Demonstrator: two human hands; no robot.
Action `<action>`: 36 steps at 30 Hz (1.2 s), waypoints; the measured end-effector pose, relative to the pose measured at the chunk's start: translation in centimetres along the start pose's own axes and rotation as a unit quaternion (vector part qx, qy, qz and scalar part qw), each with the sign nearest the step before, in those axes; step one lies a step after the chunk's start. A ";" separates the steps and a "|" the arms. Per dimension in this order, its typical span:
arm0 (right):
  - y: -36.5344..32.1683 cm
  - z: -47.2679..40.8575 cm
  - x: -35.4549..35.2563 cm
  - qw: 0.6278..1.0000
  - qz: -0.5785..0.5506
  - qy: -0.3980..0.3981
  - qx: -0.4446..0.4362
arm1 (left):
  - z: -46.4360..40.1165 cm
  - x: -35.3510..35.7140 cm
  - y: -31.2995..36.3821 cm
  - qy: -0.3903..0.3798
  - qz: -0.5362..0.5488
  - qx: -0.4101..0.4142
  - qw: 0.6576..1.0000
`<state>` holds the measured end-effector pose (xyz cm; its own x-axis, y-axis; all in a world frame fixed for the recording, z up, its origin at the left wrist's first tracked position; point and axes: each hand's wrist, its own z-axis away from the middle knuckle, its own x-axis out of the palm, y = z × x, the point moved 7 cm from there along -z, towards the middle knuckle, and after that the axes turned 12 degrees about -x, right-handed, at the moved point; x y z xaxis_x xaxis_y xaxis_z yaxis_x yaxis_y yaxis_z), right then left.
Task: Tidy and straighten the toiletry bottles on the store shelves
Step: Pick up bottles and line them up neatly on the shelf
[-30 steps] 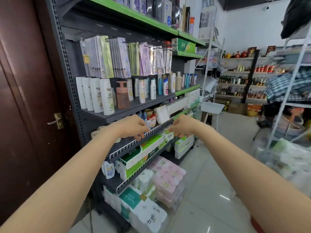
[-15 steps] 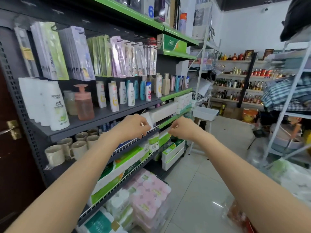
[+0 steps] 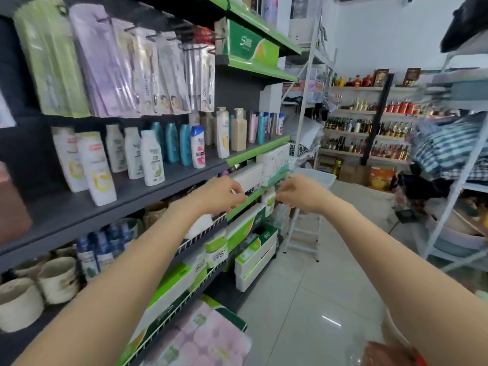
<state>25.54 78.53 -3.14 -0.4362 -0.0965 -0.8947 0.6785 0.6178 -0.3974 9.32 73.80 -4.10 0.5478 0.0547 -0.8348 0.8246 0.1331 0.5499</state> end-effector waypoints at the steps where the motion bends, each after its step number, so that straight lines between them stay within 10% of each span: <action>1: 1.2 -1.4 -0.5 1.000 -0.004 0.015 -0.002 | -2.2 0.2 0.5 -0.001 0.000 0.003 1.000; 36: 54.9 -49.0 -13.5 1.000 -0.011 0.027 -0.007 | -71.1 10.5 24.1 0.063 -0.007 0.036 0.997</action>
<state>39.71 151.95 -2.85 -0.4831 -0.0687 -0.8729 0.6599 0.6266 -0.4146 24.90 147.92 -1.64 0.5177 0.1773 -0.8370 0.8427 0.0632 0.5346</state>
